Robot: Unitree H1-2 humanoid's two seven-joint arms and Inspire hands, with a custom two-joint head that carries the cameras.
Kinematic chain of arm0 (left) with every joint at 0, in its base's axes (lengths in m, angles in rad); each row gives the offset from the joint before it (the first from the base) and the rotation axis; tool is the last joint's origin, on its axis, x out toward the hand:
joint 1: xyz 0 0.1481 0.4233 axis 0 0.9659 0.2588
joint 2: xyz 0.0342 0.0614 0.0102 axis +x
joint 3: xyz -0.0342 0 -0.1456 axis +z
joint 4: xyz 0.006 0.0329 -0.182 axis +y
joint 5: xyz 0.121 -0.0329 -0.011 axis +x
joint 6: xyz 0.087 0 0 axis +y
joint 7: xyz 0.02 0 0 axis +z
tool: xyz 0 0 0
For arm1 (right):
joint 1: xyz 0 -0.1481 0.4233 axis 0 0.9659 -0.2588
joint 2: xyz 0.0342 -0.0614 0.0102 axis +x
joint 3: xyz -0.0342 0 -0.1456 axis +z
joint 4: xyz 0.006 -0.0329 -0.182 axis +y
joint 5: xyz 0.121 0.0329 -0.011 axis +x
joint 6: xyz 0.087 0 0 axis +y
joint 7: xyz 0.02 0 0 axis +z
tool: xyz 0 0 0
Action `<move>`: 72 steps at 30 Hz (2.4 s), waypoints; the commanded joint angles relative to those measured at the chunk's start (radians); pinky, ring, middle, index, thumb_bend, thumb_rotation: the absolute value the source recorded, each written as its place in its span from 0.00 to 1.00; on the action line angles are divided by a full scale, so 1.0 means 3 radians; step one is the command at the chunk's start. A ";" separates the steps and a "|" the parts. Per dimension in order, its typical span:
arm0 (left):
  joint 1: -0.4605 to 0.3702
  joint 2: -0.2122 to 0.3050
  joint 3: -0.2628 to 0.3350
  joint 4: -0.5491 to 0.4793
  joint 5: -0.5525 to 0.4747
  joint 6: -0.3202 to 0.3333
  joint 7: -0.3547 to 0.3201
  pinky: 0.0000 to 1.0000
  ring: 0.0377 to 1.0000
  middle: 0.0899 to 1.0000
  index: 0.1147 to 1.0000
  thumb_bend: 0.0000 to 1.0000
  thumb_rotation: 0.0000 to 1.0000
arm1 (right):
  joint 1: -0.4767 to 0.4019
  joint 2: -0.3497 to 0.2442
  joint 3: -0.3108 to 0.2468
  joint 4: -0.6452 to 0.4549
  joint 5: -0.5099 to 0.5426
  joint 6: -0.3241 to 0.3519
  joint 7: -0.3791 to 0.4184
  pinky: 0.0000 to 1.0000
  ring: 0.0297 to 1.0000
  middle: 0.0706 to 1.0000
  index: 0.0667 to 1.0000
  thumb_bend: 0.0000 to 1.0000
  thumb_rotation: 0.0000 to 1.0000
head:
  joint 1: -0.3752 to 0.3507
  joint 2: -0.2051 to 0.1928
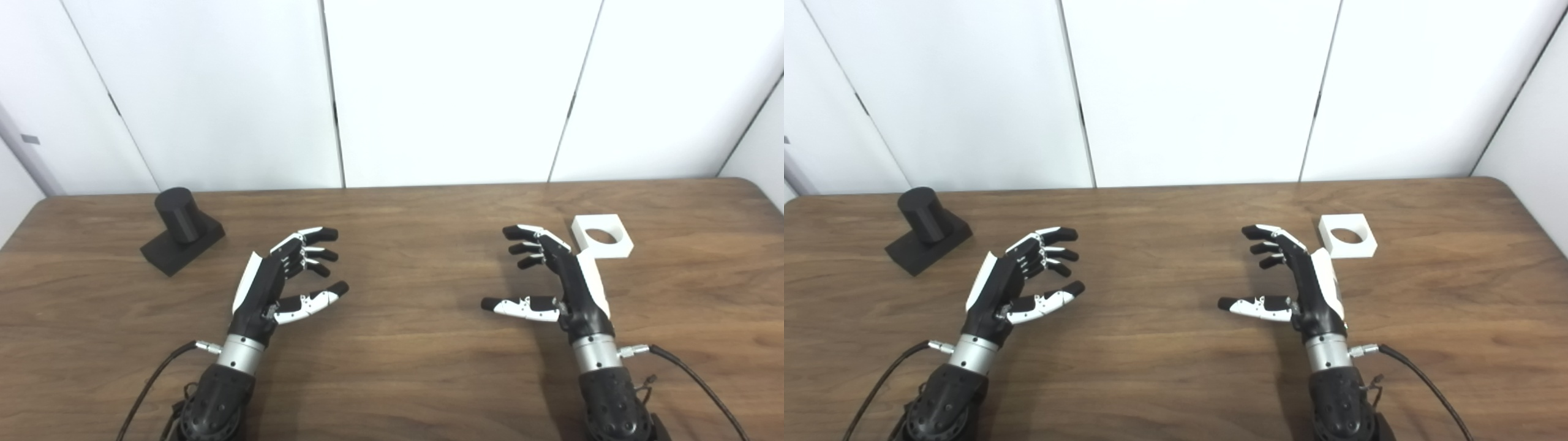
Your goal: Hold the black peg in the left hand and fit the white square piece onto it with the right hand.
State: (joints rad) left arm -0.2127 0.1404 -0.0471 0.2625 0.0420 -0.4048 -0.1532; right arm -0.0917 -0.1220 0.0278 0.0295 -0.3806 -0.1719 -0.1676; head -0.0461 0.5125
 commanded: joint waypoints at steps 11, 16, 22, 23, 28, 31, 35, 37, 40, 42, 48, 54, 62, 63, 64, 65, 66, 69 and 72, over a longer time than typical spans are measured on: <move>-0.0053 -0.0011 -0.0020 0.0181 0.0017 -0.0178 0.0018 0.55 0.67 0.76 0.69 0.60 0.00 | -0.0074 -0.0015 -0.0013 0.0044 0.0003 -0.0233 -0.0098 0.57 0.67 0.71 0.69 0.55 0.04 | 0.0053 -0.0195; -0.0051 -0.0016 -0.0022 0.0176 0.0033 -0.0164 0.0025 0.56 0.68 0.76 0.70 0.60 0.00 | -0.0072 -0.0023 -0.0006 0.0062 -0.0011 -0.0257 -0.0114 0.57 0.68 0.72 0.69 0.54 0.04 | 0.0060 -0.0205; -0.0055 -0.0029 -0.0029 0.0180 0.0038 -0.0177 0.0029 0.56 0.68 0.77 0.71 0.60 0.00 | -0.0068 -0.0038 -0.0015 0.0059 0.0011 -0.0278 -0.0106 0.57 0.68 0.72 0.68 0.54 0.03 | 0.0171 -0.0195; -0.0052 -0.0040 -0.0032 0.0171 0.0043 -0.0160 0.0032 0.56 0.69 0.77 0.71 0.60 0.00 | -0.0066 -0.0046 -0.0021 0.0059 0.0019 -0.0280 -0.0102 0.57 0.68 0.72 0.68 0.54 0.03 | 0.0274 -0.0196; -0.0049 -0.0111 -0.0078 0.0134 0.0119 -0.0066 0.0059 0.56 0.70 0.76 0.71 0.62 0.00 | -0.0046 -0.0122 -0.0071 0.0030 0.0102 -0.0274 -0.0048 0.57 0.67 0.72 0.68 0.54 0.01 | 0.0658 -0.0213; -0.0080 -0.0161 -0.0106 0.0214 0.0137 -0.0138 0.0069 0.55 0.68 0.76 0.71 0.62 0.00 | -0.0061 -0.0194 -0.0099 0.0083 0.0160 -0.0379 -0.0042 0.58 0.68 0.72 0.68 0.54 0.00 | 0.0874 -0.0232; -0.0105 -0.0223 -0.0134 0.0275 0.0243 -0.0153 0.0152 0.56 0.68 0.76 0.71 0.63 0.00 | -0.0060 -0.0255 -0.0126 0.0075 0.0220 -0.0383 -0.0018 0.58 0.68 0.72 0.68 0.53 0.00 | 0.1129 -0.0269; -0.0110 -0.0250 -0.0143 0.0280 0.0282 -0.0134 0.0182 0.56 0.68 0.77 0.71 0.62 0.00 | -0.0049 -0.0264 -0.0139 0.0034 0.0264 -0.0342 0.0013 0.58 0.68 0.72 0.69 0.53 0.00 | 0.1207 -0.0283; -0.0129 -0.0290 -0.0153 0.0320 0.0317 -0.0155 0.0227 0.54 0.68 0.77 0.71 0.62 0.00 | -0.0029 -0.0264 -0.0162 -0.0053 0.0321 -0.0254 0.0076 0.60 0.68 0.73 0.69 0.52 0.00 | 0.1300 -0.0295; -0.0144 -0.0304 -0.0156 0.0350 0.0340 -0.0171 0.0243 0.54 0.67 0.77 0.70 0.62 0.00 | -0.0015 -0.0251 -0.0177 -0.0124 0.0345 -0.0190 0.0110 0.60 0.69 0.73 0.70 0.52 0.00 | 0.1335 -0.0303; -0.0147 -0.0325 -0.0162 0.0338 0.0384 -0.0139 0.0287 0.54 0.66 0.76 0.70 0.63 0.00 | 0.0001 -0.0234 -0.0183 -0.0214 0.0227 -0.0160 0.0090 0.57 0.68 0.71 0.69 0.52 0.00 | 0.1372 -0.0298; -0.0152 -0.0311 -0.0157 0.0285 0.0407 -0.0139 0.0326 0.54 0.67 0.77 0.69 0.64 0.00 | 0.0008 -0.0229 -0.0186 -0.0266 0.0201 -0.0138 0.0097 0.58 0.68 0.71 0.69 0.52 0.00 | 0.1362 -0.0281; -0.0190 -0.0173 -0.0086 -0.0133 0.0698 0.0107 0.0482 0.48 0.64 0.72 0.62 0.76 0.04 | -0.0017 -0.0230 -0.0212 -0.0271 0.0270 -0.0163 0.0111 0.57 0.67 0.70 0.67 0.52 0.00 | 0.1384 -0.0283; -0.0197 -0.0124 -0.0087 -0.0210 0.0691 0.0175 0.0433 0.48 0.64 0.70 0.62 0.76 0.05 | -0.0018 -0.0231 -0.0214 -0.0281 0.0269 -0.0146 0.0117 0.57 0.67 0.70 0.67 0.52 0.00 | 0.1387 -0.0281; -0.0202 -0.0079 -0.0092 -0.0277 0.0689 0.0238 0.0384 0.48 0.63 0.68 0.62 0.76 0.06 | -0.0017 -0.0231 -0.0216 -0.0297 0.0255 -0.0114 0.0122 0.57 0.67 0.70 0.68 0.52 0.00 | 0.1391 -0.0282; -0.0211 -0.0022 -0.0093 -0.0353 0.0684 0.0321 0.0325 0.48 0.62 0.67 0.63 0.75 0.08 | -0.0017 -0.0231 -0.0218 -0.0308 0.0254 -0.0097 0.0129 0.57 0.67 0.70 0.68 0.52 0.00 | 0.1393 -0.0284; -0.0216 0.0024 -0.0093 -0.0421 0.0680 0.0403 0.0277 0.49 0.61 0.66 0.62 0.75 0.08 | -0.0018 -0.0231 -0.0220 -0.0313 0.0255 -0.0089 0.0133 0.56 0.67 0.70 0.68 0.52 0.00 | 0.1396 -0.0281; -0.0251 0.0169 -0.0085 -0.0529 0.0646 0.0534 0.0160 0.49 0.61 0.65 0.62 0.77 0.10 | -0.0019 -0.0233 -0.0224 -0.0323 0.0253 -0.0071 0.0142 0.56 0.66 0.71 0.68 0.51 0.00 | 0.1402 -0.0285; -0.0284 0.0266 -0.0073 -0.0618 0.0626 0.0658 0.0099 0.49 0.62 0.66 0.62 0.81 0.08 | -0.0024 -0.0235 -0.0230 -0.0332 0.0263 -0.0058 0.0155 0.56 0.66 0.71 0.68 0.52 0.00 | 0.1428 -0.0283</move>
State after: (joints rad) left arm -0.2565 0.2174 -0.0695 0.1246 0.2453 -0.2054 -0.1197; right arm -0.0687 -0.1870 -0.0317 -0.0326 -0.3125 -0.1794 -0.1173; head 0.3819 0.4264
